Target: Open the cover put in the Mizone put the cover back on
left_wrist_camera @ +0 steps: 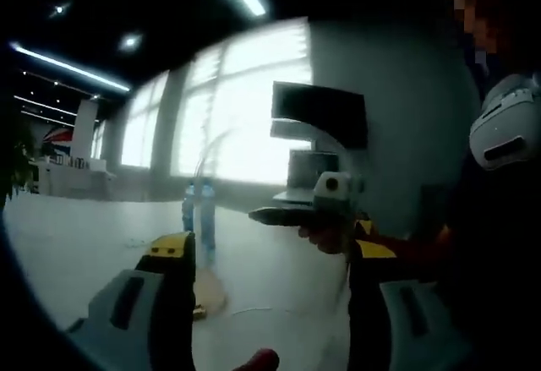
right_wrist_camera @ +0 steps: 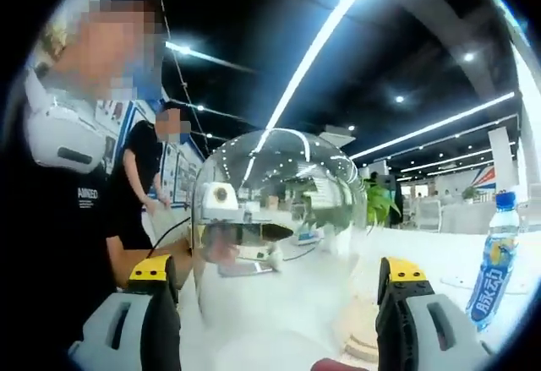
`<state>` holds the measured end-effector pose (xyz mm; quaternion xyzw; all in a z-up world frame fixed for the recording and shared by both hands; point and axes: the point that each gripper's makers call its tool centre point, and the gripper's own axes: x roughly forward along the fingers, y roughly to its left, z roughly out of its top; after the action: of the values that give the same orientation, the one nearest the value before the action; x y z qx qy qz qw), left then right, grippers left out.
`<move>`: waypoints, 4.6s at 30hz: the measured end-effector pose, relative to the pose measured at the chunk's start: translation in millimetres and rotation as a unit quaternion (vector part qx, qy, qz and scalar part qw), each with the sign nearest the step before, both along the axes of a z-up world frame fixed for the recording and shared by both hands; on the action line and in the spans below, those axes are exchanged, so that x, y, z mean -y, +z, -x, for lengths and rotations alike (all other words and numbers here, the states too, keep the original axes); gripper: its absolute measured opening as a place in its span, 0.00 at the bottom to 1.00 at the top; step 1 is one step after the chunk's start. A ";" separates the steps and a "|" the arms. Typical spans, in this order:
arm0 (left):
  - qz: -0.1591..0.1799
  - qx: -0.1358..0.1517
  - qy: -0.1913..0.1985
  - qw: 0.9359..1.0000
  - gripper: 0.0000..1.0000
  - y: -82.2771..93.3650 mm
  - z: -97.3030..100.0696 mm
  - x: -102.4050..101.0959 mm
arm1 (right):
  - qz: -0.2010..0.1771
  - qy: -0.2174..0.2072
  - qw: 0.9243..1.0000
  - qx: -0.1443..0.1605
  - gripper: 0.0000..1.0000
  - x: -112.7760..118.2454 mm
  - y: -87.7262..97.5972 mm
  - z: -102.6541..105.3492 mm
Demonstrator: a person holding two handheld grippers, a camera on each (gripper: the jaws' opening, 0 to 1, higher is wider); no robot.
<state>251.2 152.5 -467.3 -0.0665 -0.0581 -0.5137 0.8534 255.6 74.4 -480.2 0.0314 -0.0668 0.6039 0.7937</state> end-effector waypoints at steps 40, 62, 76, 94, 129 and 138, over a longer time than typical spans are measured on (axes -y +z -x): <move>-0.011 -0.052 0.165 0.985 0.34 -72.6 -12.4 -47.3 | -0.022 -0.248 0.965 -0.075 0.42 103.1 -62.7 -21.0; -0.036 -0.046 0.252 0.966 0.21 -104.0 -39.0 -75.9 | -0.015 -0.343 0.936 -0.078 0.32 133.8 -95.2 -39.7; -0.024 -0.031 0.256 0.966 0.23 -98.1 -38.5 -78.6 | -0.032 -0.344 0.935 -0.079 0.29 138.0 -93.6 -37.6; -0.055 -0.011 0.249 0.967 0.33 -101.6 -35.6 -74.4 | -0.009 -0.359 0.931 -0.069 0.29 138.8 -97.7 -40.5; -0.049 -0.014 0.274 0.960 0.34 -100.5 -41.6 -83.9 | 0.009 -0.378 0.924 -0.057 0.26 145.4 -100.9 -43.9; -0.046 -0.022 0.281 0.958 0.34 -103.8 -47.8 -93.6 | -0.002 -0.378 0.924 -0.049 0.26 145.1 -96.0 -42.5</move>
<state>299.1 246.2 -571.0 -0.0191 -0.0320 -0.2532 0.9667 298.2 -70.8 -576.2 0.0353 -0.0362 0.2561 0.9653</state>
